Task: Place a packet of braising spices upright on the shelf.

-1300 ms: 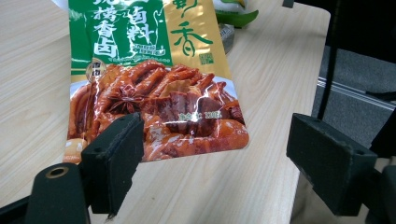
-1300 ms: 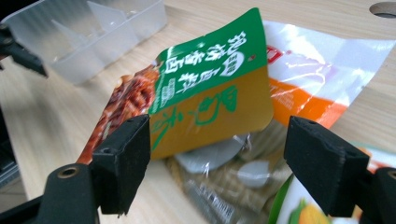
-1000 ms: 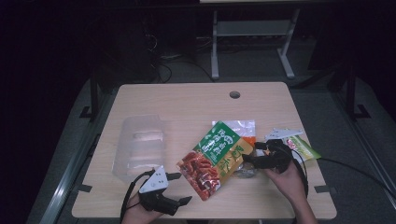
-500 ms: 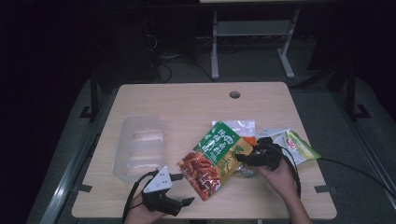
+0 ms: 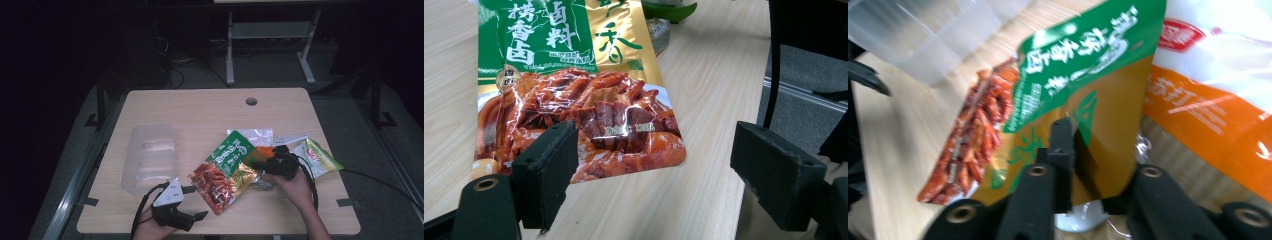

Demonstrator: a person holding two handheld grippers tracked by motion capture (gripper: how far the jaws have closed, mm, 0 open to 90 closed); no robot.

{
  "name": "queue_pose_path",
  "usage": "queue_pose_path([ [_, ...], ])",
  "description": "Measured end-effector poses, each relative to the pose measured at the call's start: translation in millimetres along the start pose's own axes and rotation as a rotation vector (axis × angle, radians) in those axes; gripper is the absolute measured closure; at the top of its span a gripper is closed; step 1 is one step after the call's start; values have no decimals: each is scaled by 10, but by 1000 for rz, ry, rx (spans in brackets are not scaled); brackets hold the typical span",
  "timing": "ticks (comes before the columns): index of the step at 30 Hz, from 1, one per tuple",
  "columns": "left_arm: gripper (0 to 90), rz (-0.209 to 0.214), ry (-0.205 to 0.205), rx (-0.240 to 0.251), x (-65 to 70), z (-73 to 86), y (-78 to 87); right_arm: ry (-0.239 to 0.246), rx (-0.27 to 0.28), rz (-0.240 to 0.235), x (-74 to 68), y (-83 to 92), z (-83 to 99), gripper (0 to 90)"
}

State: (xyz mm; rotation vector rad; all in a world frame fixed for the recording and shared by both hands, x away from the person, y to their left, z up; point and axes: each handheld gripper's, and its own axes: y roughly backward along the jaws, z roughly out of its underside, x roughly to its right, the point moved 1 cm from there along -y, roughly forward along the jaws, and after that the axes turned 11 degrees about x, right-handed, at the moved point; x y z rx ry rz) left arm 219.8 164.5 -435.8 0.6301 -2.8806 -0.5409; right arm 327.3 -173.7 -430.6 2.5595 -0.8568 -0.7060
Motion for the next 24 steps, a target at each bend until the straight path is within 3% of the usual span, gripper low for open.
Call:
queue_pose_path([
  [5,189,-9,15,9,-29,-23,7,25,0,-24,-57,-5,-57,887],
  [8,192,-22,34,6,-63,-65,11,98,-5,-34,-166,18,-161,893],
  [13,190,-29,58,3,-98,-106,10,137,12,-47,-231,59,-266,894],
  [18,190,-38,66,15,-112,-186,10,202,42,-72,-328,172,-450,894],
  [23,190,-53,63,28,-202,-338,-54,249,64,-85,-413,290,-577,894],
  [24,190,-55,68,33,-235,-372,-77,277,68,-88,-458,356,-644,895],
])
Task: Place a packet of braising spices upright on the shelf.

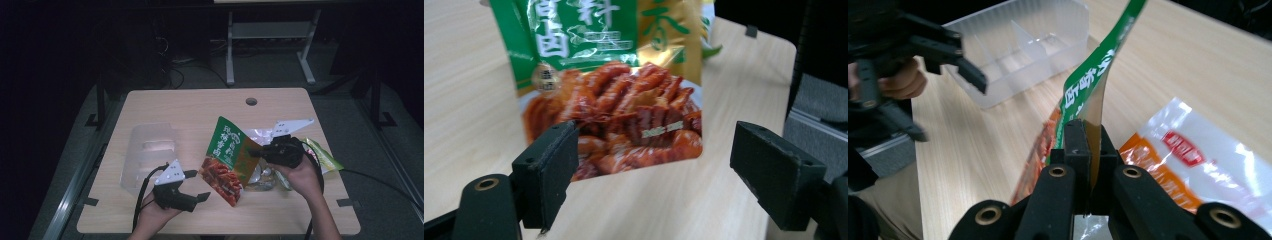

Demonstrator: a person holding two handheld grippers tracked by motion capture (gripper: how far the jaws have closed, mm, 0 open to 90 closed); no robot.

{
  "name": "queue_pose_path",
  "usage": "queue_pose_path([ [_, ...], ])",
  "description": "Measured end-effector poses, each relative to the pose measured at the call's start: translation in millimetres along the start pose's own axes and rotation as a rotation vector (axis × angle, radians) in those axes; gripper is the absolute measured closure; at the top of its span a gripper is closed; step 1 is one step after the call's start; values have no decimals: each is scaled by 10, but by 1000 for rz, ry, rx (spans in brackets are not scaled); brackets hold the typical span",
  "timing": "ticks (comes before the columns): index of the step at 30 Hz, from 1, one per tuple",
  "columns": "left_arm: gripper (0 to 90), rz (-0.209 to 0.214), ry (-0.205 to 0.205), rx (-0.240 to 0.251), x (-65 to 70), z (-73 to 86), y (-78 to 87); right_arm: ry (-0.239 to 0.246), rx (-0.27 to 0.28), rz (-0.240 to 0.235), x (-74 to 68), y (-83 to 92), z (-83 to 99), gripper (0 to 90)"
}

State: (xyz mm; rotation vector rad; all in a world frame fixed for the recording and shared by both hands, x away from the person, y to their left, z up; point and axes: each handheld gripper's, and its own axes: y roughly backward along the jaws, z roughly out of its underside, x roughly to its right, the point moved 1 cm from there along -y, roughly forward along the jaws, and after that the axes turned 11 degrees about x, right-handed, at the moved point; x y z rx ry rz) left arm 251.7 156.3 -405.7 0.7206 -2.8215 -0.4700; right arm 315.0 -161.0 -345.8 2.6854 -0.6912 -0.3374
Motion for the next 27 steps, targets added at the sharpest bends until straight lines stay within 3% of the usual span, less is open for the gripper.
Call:
queue_pose_path([
  [3,189,-9,26,11,-71,-86,-89,40,18,2,-45,80,-104,895],
  [9,188,-24,11,-6,-127,-178,-272,61,36,-8,-54,67,-115,894],
  [13,183,-83,45,-52,-263,-239,-457,67,31,-11,-66,70,-110,895],
  [17,175,-104,67,-103,-362,-271,-581,69,34,-19,-66,86,-98,895],
  [21,174,-96,91,-126,-427,-289,-698,78,35,-28,-67,99,-94,894],
  [24,200,-63,133,-156,-462,-297,-777,81,36,-40,-71,108,-92,894],
  [27,314,-25,144,-158,-483,-309,-805,85,38,-48,-74,111,-91,894],
])
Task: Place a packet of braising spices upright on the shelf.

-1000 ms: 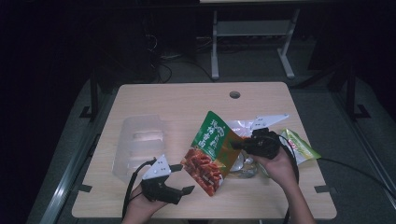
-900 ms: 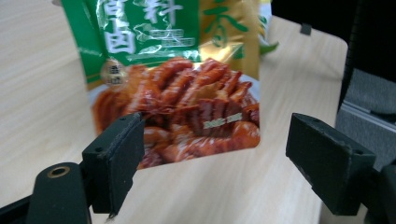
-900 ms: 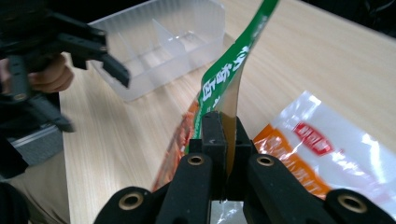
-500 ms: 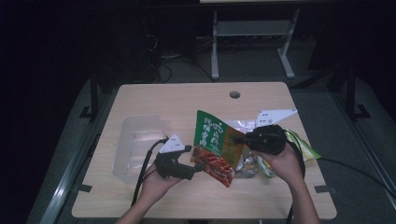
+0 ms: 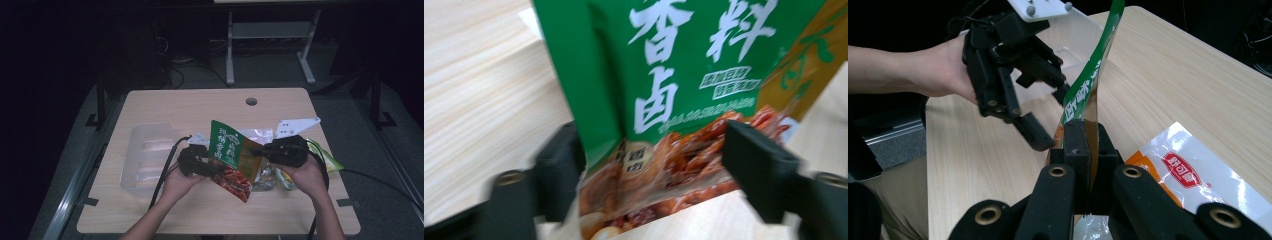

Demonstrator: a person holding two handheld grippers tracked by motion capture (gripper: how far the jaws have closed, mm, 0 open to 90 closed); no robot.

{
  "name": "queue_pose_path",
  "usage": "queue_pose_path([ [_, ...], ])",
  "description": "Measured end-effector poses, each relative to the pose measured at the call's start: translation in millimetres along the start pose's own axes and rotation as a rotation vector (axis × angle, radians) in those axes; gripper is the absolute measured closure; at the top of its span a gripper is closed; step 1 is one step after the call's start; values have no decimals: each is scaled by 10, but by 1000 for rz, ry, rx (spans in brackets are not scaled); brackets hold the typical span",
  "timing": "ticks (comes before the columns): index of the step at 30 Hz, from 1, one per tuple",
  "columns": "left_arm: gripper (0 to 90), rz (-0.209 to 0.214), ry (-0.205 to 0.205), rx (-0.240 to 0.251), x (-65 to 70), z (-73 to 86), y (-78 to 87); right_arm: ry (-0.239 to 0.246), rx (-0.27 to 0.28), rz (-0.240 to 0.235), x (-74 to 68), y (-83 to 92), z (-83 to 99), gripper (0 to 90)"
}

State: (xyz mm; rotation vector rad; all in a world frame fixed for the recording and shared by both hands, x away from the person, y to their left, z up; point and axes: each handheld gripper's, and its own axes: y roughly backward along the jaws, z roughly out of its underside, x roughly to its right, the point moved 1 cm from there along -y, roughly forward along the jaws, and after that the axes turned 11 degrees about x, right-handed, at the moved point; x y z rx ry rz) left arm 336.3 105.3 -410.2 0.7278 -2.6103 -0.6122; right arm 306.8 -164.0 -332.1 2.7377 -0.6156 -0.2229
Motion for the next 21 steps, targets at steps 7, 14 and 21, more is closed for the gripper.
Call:
queue_pose_path([
  [7,651,-4,-55,10,48,19,94,-6,11,11,-1,43,19,894],
  [14,842,13,-111,16,140,65,167,-24,19,30,12,59,45,893],
  [21,853,-2,-138,27,230,108,214,-79,53,33,33,59,143,726],
])
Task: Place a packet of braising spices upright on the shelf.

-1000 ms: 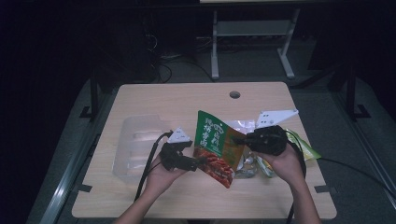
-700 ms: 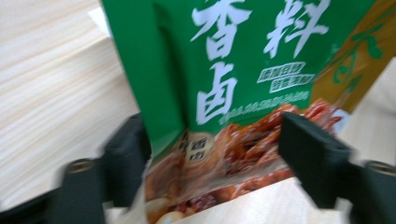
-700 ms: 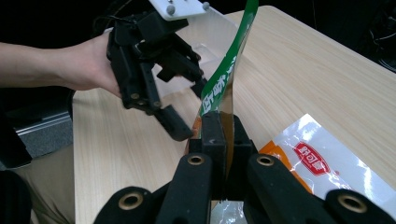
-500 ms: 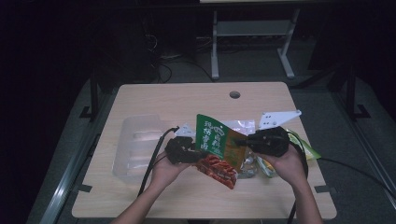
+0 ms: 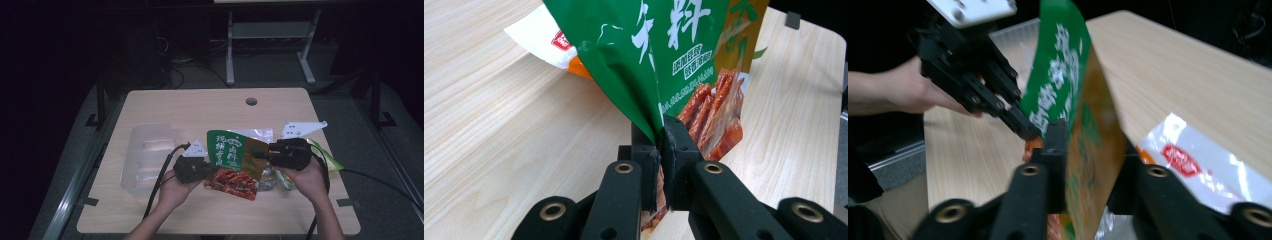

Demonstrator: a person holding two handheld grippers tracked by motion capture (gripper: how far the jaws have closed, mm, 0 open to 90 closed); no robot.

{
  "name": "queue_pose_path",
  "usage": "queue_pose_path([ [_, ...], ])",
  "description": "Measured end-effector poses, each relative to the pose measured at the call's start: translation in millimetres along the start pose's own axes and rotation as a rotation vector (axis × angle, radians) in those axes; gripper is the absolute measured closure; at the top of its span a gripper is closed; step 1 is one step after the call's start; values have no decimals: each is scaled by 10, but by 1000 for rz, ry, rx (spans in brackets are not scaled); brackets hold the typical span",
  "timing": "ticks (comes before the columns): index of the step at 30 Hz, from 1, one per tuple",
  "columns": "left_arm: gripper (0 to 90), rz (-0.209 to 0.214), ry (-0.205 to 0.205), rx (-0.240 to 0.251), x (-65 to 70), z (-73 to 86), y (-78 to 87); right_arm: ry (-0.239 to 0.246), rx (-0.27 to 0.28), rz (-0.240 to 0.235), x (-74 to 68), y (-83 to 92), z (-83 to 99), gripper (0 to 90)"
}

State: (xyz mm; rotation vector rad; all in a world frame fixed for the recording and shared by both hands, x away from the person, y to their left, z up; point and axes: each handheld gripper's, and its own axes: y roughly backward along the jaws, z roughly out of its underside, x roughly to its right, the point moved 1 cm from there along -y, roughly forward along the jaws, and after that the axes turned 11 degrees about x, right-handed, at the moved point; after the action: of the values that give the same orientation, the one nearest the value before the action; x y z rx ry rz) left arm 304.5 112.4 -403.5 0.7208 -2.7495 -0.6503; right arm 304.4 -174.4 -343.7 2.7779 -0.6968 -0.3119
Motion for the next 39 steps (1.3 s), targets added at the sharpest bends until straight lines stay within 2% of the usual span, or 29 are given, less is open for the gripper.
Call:
queue_pose_path([
  [1,854,0,-4,1,5,5,2,-12,-14,-5,5,-15,66,666],
  [3,853,0,-8,-3,9,9,4,-18,-12,-8,8,-18,89,635],
  [5,853,-4,-4,-3,23,18,10,-51,-9,-10,24,-43,182,559],
  [7,853,-4,-10,-8,19,23,21,-59,-9,-4,26,-59,217,529],
  [8,853,-6,3,-2,22,37,27,-67,-17,12,17,-109,303,506],
  [9,853,-6,3,-2,22,37,27,-67,-17,12,17,-109,303,506],
  [10,854,-5,-2,-4,17,50,37,-79,-29,9,11,-170,382,513],
  [12,854,-6,4,-5,22,54,44,-81,-39,4,10,-194,409,523],
  [13,853,-6,4,-4,22,57,49,-91,-53,-6,15,-264,469,567],
  [15,853,-7,10,0,27,59,49,-96,-56,-8,17,-284,482,584],
  [16,853,-10,6,-2,27,63,54,-103,-64,-5,20,-328,499,641],
  [18,853,-13,10,-4,27,72,62,-96,-60,-5,22,-335,492,705],
  [19,853,-13,10,-4,27,72,62,-96,-60,-5,22,-335,492,705],
  [20,852,-12,12,-3,24,78,69,-107,-49,-8,24,-336,486,747],
  [24,851,-17,11,-7,32,94,91,-120,-41,-17,25,-354,485,781],
  [25,850,-20,22,2,41,105,91,-119,-42,-25,16,-367,481,813],
  [29,842,-20,22,0,40,106,101,-93,-45,-20,-3,-373,471,856],
  [31,786,-37,-3,-10,39,104,111,-90,-46,-28,-18,-365,461,886],
  [39,651,-70,-41,0,102,103,218,-70,-59,-44,-45,-351,440,890],
])
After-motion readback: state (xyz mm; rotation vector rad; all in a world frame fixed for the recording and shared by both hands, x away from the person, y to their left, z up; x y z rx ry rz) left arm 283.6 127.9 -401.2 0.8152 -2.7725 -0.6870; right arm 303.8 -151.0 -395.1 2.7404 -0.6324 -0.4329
